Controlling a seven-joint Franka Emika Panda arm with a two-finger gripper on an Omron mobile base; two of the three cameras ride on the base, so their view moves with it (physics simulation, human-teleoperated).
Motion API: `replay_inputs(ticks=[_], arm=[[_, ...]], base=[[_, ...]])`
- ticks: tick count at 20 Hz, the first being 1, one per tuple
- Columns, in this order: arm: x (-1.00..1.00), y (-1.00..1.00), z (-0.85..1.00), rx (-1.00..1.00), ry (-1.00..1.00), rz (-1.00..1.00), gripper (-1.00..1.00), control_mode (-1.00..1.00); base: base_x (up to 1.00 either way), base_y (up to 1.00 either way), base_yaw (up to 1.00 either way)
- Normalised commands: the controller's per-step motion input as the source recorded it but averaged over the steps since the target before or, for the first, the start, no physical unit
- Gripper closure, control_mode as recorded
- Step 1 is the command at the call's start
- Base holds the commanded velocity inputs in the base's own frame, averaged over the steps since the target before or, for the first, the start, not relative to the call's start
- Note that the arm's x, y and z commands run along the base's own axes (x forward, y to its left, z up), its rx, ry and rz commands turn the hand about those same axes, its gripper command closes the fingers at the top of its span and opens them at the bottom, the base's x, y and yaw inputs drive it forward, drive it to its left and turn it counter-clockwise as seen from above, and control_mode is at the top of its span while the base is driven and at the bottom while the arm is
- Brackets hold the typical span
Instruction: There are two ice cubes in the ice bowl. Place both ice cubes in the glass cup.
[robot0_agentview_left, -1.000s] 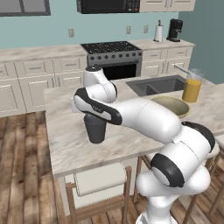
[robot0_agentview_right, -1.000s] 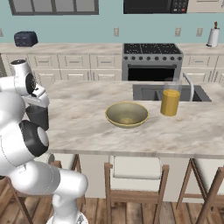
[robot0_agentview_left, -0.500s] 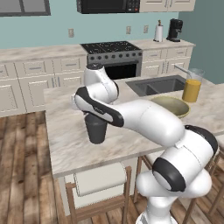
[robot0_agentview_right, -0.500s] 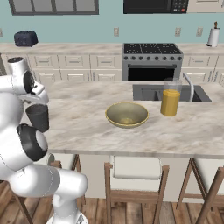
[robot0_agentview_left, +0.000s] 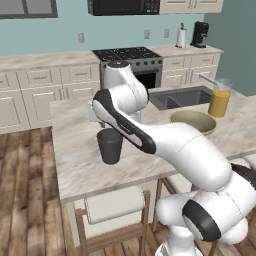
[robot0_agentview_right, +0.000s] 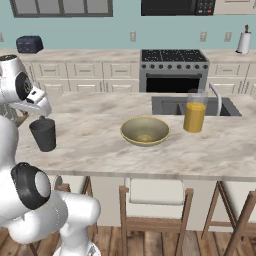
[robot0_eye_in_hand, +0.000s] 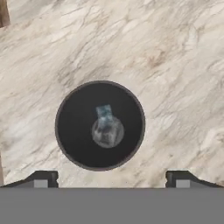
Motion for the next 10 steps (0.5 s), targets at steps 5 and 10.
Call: replay_inputs(ticks=[5, 10], arm=[[-1.0, -0.91, -0.01, 0.0, -0.1, 0.04, -1.0, -1.0], [-1.0, -1.0, -0.01, 0.0, -0.13, 0.1, -1.0, -1.0]], base=[[0.0, 0.0, 0.0], [0.0, 0.0, 0.0]])
